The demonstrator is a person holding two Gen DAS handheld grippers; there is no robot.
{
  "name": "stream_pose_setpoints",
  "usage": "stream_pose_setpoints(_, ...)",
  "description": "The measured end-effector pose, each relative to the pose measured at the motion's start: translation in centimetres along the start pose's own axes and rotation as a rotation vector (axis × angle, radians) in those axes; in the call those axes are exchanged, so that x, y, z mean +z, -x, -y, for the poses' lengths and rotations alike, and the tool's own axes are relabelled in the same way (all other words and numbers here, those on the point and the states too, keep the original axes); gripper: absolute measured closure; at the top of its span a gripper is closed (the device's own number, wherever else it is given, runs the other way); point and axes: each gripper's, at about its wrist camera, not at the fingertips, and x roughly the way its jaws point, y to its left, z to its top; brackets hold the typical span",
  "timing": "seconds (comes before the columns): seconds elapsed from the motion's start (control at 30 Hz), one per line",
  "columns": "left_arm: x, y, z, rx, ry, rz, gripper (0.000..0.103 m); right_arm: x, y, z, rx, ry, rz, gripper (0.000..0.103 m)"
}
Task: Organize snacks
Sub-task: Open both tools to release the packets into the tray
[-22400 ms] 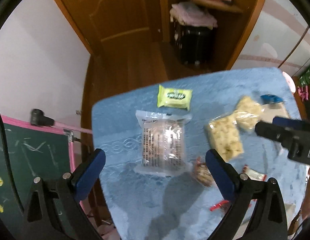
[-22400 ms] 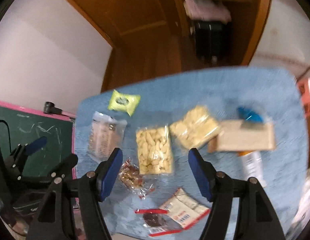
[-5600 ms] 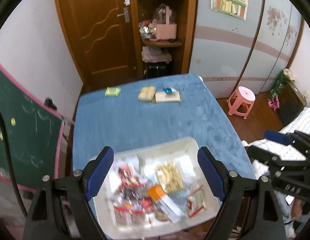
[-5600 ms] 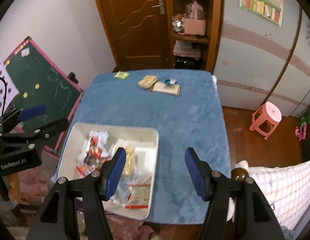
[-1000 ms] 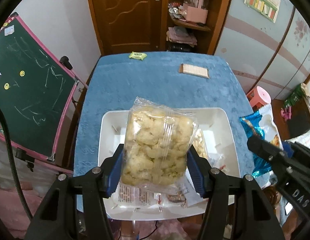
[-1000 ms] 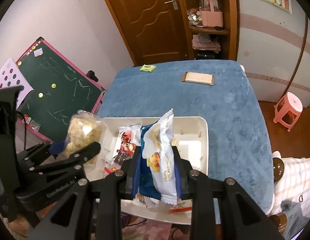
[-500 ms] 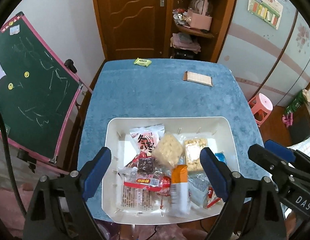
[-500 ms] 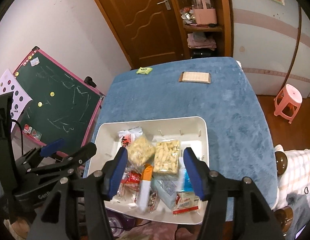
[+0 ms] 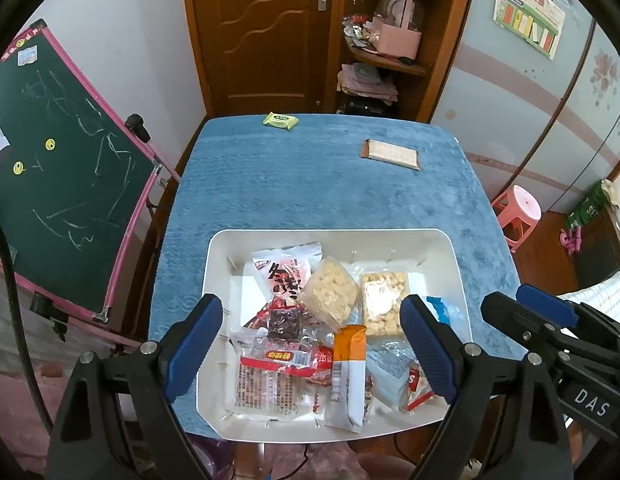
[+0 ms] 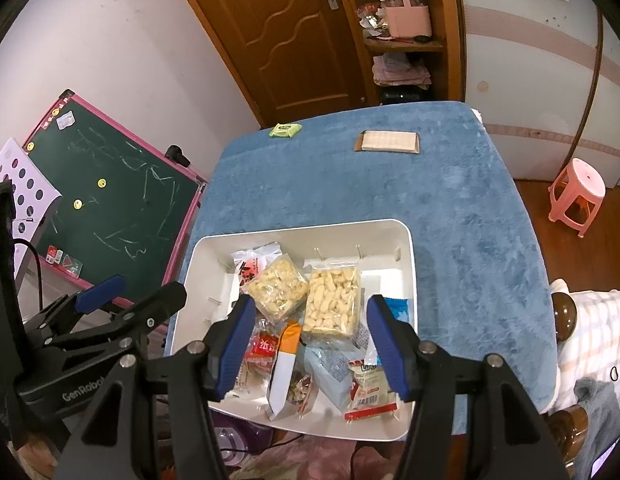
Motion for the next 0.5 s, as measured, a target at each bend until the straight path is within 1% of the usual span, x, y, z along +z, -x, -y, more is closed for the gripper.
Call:
stream_pose_setpoints(0.27, 0.21, -0.08, 0.40, 0.007, 0.005, -0.006, 0.013, 0.11, -0.08, 0.11, 0.003, 0.000, -0.002, 0.044)
stream_pose_setpoints(0.5, 0.40, -0.33, 0.60, 0.006, -0.013, -0.009, 0.013, 0.15, -0.33, 0.36, 0.007, -0.013, -0.008, 0.044)
